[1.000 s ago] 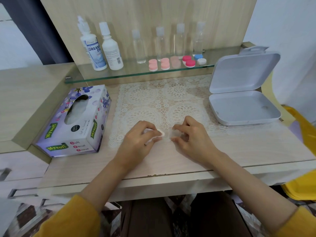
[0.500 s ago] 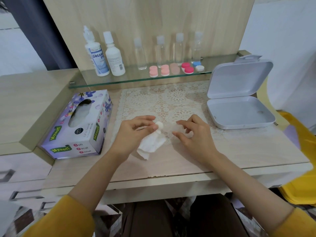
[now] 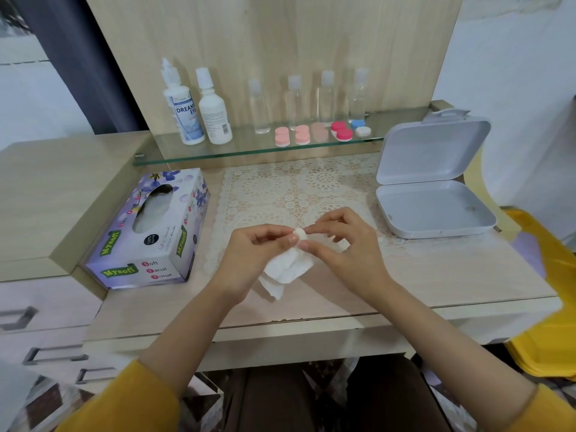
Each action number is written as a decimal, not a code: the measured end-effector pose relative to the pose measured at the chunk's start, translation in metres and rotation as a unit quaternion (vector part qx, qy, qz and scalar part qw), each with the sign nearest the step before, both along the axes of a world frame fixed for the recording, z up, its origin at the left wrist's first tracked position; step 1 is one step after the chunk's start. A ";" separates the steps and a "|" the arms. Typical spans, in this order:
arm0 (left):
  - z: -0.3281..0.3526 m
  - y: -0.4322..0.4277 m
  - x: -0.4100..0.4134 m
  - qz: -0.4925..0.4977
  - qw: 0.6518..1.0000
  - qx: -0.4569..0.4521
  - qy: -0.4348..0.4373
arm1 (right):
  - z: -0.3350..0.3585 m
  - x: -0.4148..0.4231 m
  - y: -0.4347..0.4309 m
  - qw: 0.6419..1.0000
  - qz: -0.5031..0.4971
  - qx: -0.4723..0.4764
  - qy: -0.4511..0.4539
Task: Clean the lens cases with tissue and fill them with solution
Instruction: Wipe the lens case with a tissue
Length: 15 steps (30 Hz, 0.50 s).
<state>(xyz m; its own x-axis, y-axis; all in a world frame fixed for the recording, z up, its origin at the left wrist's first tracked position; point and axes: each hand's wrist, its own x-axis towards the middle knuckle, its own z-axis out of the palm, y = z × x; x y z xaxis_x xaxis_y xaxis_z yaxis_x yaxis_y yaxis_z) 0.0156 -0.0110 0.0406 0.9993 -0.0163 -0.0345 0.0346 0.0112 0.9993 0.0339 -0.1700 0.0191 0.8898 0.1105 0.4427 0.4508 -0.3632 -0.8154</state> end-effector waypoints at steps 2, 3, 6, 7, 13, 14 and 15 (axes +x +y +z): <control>-0.001 -0.002 -0.001 0.012 1.000 0.000 -0.001 | 0.002 0.000 0.002 1.000 -0.001 0.005 0.013; -0.001 -0.003 -0.002 0.016 1.000 -0.001 0.000 | 0.003 -0.001 0.002 1.000 0.000 0.007 0.017; -0.002 -0.004 -0.002 0.030 1.000 -0.002 -0.001 | 0.005 -0.004 0.003 1.000 0.000 0.026 0.013; -0.003 -0.004 -0.002 0.039 0.999 -0.005 -0.006 | 0.006 -0.005 0.003 0.999 -0.002 0.035 0.005; -0.006 0.004 0.002 0.076 0.996 0.008 -0.039 | 0.007 -0.004 -0.014 0.996 0.003 0.084 -0.006; -0.006 0.004 0.002 0.075 0.996 0.021 -0.045 | 0.007 -0.002 -0.019 0.998 -0.008 0.063 -0.017; -0.006 0.004 0.001 0.072 0.996 0.030 -0.049 | 0.007 0.000 -0.022 0.999 -0.020 0.038 -0.028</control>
<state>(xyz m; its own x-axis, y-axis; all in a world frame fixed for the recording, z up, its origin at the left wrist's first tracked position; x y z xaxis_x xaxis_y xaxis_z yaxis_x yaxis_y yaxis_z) 0.0166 -0.0068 0.0349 0.9897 0.1263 0.0674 -0.0615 -0.0500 0.9969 0.0335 -0.1925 0.0260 0.8662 0.0394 0.4982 0.4831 -0.3207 -0.8147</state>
